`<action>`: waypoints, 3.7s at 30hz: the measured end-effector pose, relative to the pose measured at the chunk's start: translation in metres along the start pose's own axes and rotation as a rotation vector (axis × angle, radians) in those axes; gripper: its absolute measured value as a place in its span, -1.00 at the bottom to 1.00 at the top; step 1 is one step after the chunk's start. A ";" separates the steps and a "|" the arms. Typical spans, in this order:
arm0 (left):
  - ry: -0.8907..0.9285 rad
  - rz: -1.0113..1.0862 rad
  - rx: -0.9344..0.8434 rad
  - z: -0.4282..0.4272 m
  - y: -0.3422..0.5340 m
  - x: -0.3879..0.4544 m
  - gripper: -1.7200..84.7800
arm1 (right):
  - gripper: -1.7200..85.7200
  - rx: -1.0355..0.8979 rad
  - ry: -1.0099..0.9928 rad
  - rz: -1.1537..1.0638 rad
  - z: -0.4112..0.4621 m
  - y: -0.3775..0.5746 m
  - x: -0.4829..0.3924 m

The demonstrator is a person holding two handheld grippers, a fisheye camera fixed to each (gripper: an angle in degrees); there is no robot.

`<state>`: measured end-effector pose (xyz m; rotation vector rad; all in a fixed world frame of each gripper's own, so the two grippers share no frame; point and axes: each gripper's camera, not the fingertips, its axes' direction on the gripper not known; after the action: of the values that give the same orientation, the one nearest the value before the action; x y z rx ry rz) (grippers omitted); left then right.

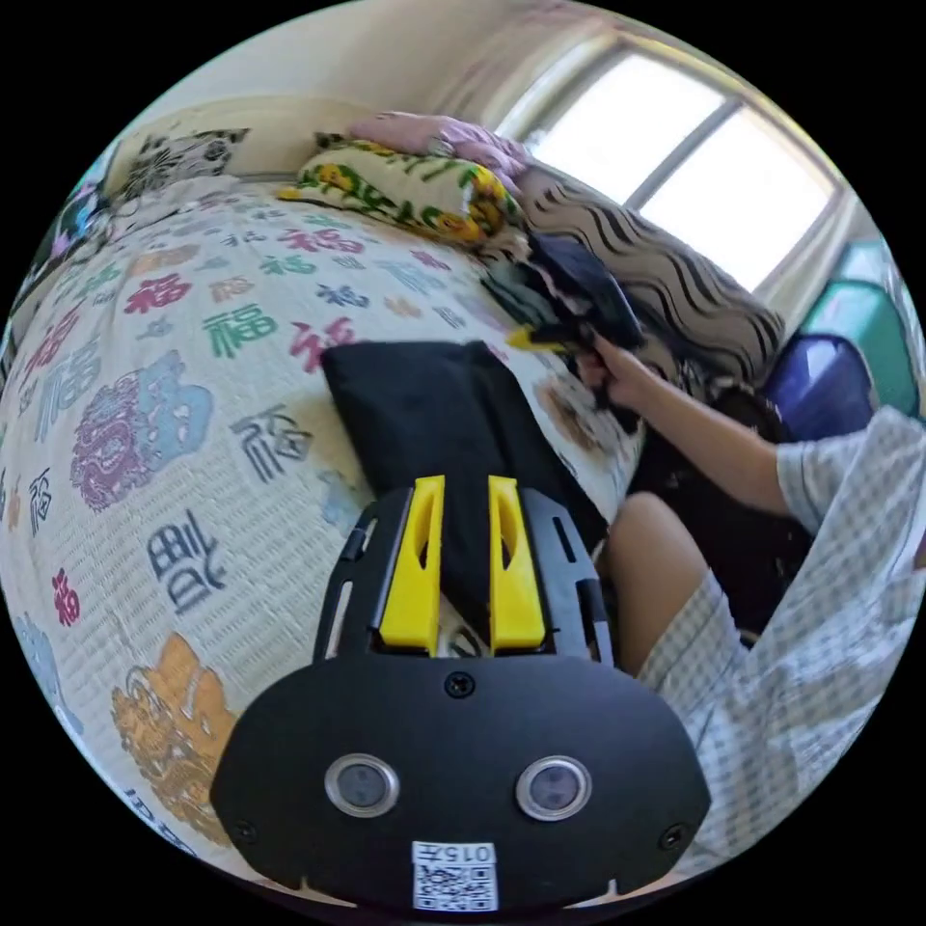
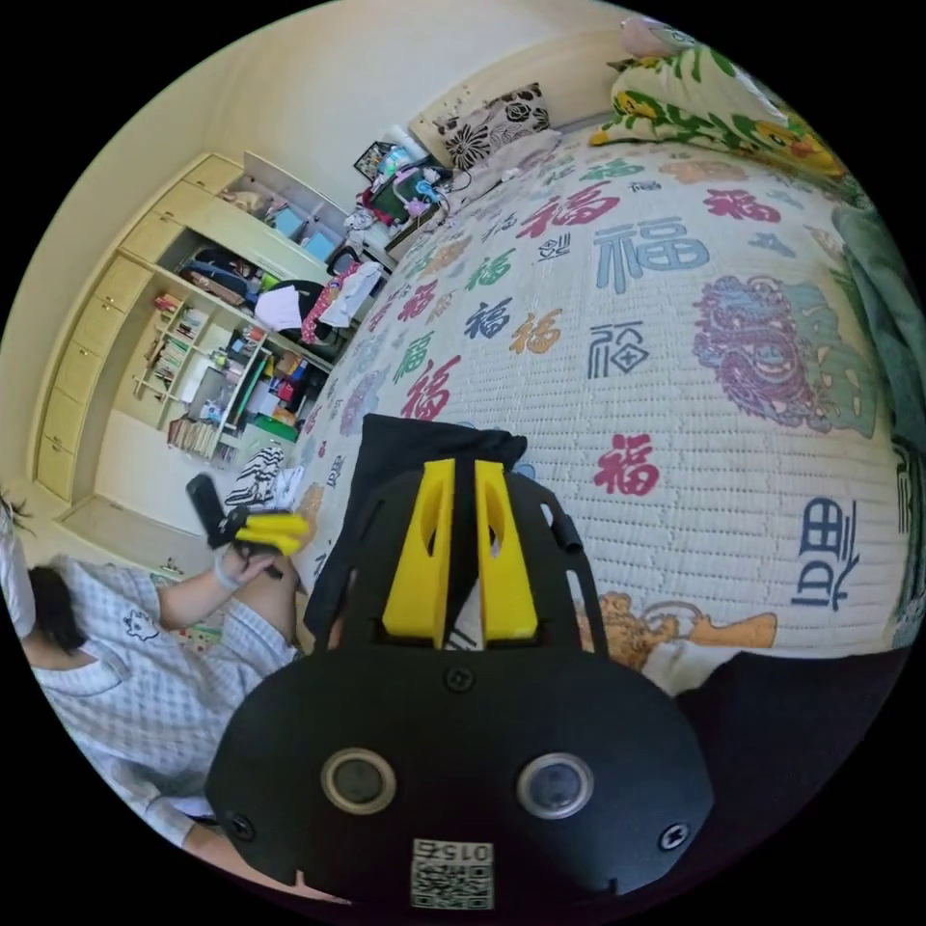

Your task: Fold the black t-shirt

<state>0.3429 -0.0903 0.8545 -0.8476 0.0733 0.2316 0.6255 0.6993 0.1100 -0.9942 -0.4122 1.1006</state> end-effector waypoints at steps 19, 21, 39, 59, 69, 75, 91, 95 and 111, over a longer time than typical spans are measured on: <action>0.513 -0.287 -0.067 0.130 -0.114 -0.185 -0.88 | -0.87 -0.159 -0.444 0.146 0.051 0.011 0.086; 0.510 -0.205 -0.052 0.125 -0.125 -0.170 -0.91 | -0.88 -0.146 -0.436 0.092 0.046 0.015 0.079; 0.168 0.692 -0.178 0.067 -0.025 0.150 -0.93 | -0.88 -0.345 0.127 -0.741 0.023 0.177 -0.117; 0.135 0.395 -0.328 0.153 0.054 0.190 -0.84 | -0.81 -0.536 0.168 -0.522 0.096 0.243 -0.134; 0.161 0.196 -0.477 0.270 0.108 0.144 -0.91 | -0.97 -0.713 0.110 -0.399 0.174 0.235 -0.120; 0.229 -0.140 -0.178 0.231 0.124 0.060 -0.77 | -0.84 -0.391 -0.022 -0.111 0.122 0.203 -0.087; 0.424 -0.538 -0.106 0.358 0.243 -0.101 -0.95 | -0.91 -0.181 -0.223 0.310 0.160 0.177 -0.008; 0.486 -0.467 -0.088 0.360 0.286 -0.121 -0.86 | -0.82 -0.180 -0.266 0.215 0.154 0.178 -0.016; 0.618 -0.312 -0.203 0.438 0.393 -0.189 -0.67 | -0.69 -0.106 -0.445 0.122 0.181 0.194 -0.023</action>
<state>0.0555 0.4556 0.8853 -1.0957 0.4979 -0.3281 0.3796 0.7819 0.0486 -0.8704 -0.7833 1.4272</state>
